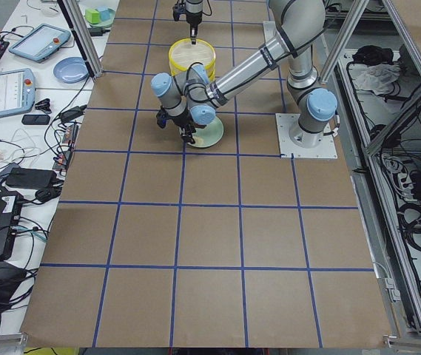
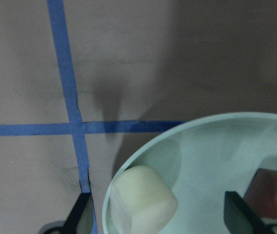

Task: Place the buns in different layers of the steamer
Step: 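Lift the top steamer tier aside with right gripper while left grasps white bun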

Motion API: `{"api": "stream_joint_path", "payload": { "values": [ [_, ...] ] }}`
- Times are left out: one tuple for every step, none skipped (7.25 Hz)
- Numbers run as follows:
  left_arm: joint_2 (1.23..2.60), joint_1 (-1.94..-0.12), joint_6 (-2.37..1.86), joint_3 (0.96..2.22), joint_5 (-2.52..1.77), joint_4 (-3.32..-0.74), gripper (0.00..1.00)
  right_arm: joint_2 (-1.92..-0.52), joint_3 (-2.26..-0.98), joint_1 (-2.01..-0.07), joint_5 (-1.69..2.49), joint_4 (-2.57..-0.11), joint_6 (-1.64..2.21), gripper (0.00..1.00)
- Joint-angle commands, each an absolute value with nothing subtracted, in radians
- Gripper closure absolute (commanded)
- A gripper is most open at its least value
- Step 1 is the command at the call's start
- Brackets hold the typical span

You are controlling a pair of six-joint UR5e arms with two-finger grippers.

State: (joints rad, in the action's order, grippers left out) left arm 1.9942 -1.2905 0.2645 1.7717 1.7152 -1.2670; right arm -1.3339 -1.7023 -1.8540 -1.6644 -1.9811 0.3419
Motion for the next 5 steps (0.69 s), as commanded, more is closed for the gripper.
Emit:
{"api": "stream_joint_path", "payload": {
  "values": [
    [1.970,-1.292,0.262,1.749,1.717,-1.305,1.00,-1.469,-1.681,-1.745,-1.661,-1.837,0.191,1.00],
    [1.950,-1.292,0.259,1.705,1.709,-1.349,1.00,-1.533,-1.678,-1.679,-1.664,-1.782,0.101,1.00],
    [1.924,-1.299,0.224,1.654,1.700,-1.400,1.00,-1.587,-1.677,-1.593,-1.664,-1.713,0.009,1.00],
    [1.893,-1.316,0.130,1.596,1.642,-1.475,1.00,-1.613,-1.677,-1.497,-1.663,-1.680,-0.114,1.00],
    [1.873,-1.343,0.032,1.585,1.544,-1.498,1.00,-1.641,-1.677,-1.446,-1.663,-1.669,-0.196,1.00]
  ]
}}
